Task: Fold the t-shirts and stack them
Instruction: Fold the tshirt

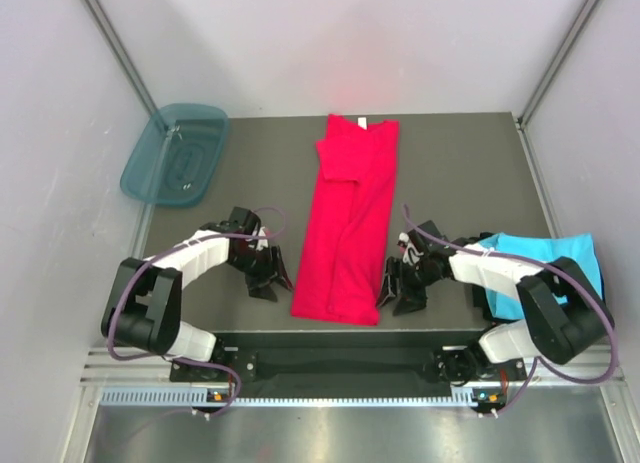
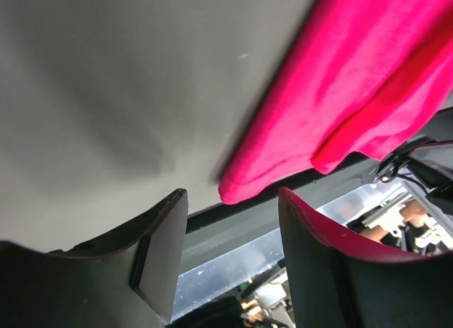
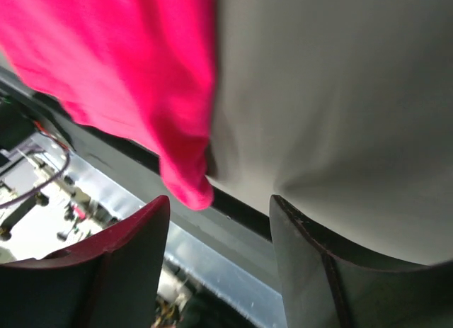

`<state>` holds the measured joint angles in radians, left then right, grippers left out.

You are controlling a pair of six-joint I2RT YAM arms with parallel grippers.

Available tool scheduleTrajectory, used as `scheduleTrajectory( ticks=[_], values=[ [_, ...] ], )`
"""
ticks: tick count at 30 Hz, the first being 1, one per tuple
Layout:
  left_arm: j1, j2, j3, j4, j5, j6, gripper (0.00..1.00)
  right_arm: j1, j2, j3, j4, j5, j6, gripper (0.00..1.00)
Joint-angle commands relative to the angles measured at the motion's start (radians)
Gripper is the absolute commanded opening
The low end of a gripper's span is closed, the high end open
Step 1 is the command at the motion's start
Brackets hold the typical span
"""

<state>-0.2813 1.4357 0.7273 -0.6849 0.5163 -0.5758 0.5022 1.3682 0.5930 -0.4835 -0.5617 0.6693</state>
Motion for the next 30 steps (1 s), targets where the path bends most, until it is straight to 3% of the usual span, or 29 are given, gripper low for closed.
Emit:
scheduleTrajectory(
  ticks=[1, 8, 10, 12, 16, 23, 30],
  values=[
    [-0.001, 0.021, -0.019, 0.103, 0.039, -0.042, 0.59, 0.051, 0.031, -0.012, 0.080, -0.032, 0.082, 0.57],
    [-0.005, 0.072, -0.065, 0.202, 0.071, -0.085, 0.57, 0.113, 0.098, -0.010, 0.151, -0.043, 0.128, 0.52],
    [-0.018, 0.081, -0.077, 0.215, 0.077, -0.088, 0.52, 0.111, 0.114, -0.016, 0.170, -0.041, 0.145, 0.51],
    [-0.028, 0.081, -0.086, 0.229, 0.080, -0.094, 0.41, 0.117, 0.118, -0.021, 0.180, -0.038, 0.150, 0.48],
    [-0.059, 0.068, -0.112, 0.261, 0.077, -0.113, 0.40, 0.127, 0.115, -0.022, 0.200, -0.030, 0.158, 0.43],
    [-0.079, 0.061, -0.135, 0.258, 0.073, -0.105, 0.41, 0.137, 0.108, -0.025, 0.203, 0.000, 0.153, 0.35],
    [-0.079, 0.045, -0.141, 0.217, 0.068, -0.082, 0.28, 0.148, 0.098, -0.015, 0.197, 0.014, 0.136, 0.28]
  ],
)
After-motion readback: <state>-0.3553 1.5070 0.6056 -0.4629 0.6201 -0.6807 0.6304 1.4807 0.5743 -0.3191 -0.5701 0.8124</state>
